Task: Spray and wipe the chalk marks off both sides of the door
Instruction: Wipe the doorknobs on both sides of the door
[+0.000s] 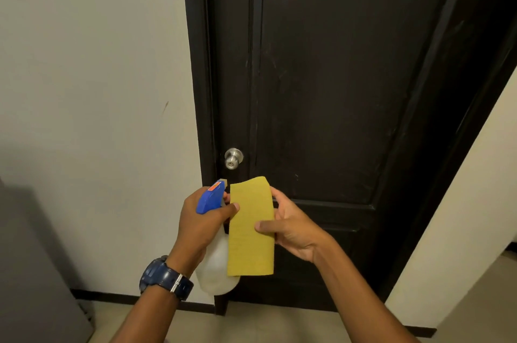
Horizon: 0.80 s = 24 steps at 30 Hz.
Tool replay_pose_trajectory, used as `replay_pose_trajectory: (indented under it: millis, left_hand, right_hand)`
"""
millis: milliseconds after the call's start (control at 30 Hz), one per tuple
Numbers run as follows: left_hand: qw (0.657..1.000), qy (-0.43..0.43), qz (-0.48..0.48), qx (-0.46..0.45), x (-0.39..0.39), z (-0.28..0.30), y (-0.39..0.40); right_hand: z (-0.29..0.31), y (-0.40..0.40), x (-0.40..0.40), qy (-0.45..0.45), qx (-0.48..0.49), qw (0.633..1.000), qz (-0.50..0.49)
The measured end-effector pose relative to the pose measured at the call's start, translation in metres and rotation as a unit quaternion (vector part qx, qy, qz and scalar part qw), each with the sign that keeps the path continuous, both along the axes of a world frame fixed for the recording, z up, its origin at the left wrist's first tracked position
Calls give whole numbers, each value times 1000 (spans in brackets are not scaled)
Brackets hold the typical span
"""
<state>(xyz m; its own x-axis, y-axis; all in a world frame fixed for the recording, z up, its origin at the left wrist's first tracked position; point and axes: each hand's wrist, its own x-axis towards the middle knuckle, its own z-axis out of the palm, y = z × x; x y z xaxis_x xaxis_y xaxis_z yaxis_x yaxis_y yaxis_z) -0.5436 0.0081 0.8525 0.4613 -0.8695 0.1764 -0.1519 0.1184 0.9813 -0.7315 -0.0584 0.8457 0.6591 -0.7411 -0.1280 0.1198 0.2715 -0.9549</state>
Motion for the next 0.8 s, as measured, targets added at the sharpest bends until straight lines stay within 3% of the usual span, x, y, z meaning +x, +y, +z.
replay_pose_trajectory:
  millis: [100,267,533,633,800]
  left_hand:
    - [999,-31,12,-10,0,-5,-1]
    - [999,-52,-11,-11,2,-3,1]
    - [991,-108,-11,-78,5,7,4]
    - [988,-124,-13,-87,4,7,5]
    - [985,-138,-23,-101,11,4,9]
  right_hand:
    - [-5,-1,-2,35,-23,999,-24]
    - [-3,-1,1,92,-173,978,-68]
    - [-2,-12,3,201,-419,876,-131]
    - [3,-14,2,213,-437,864,-129]
    - [13,-15,-2,194,-401,889,-105]
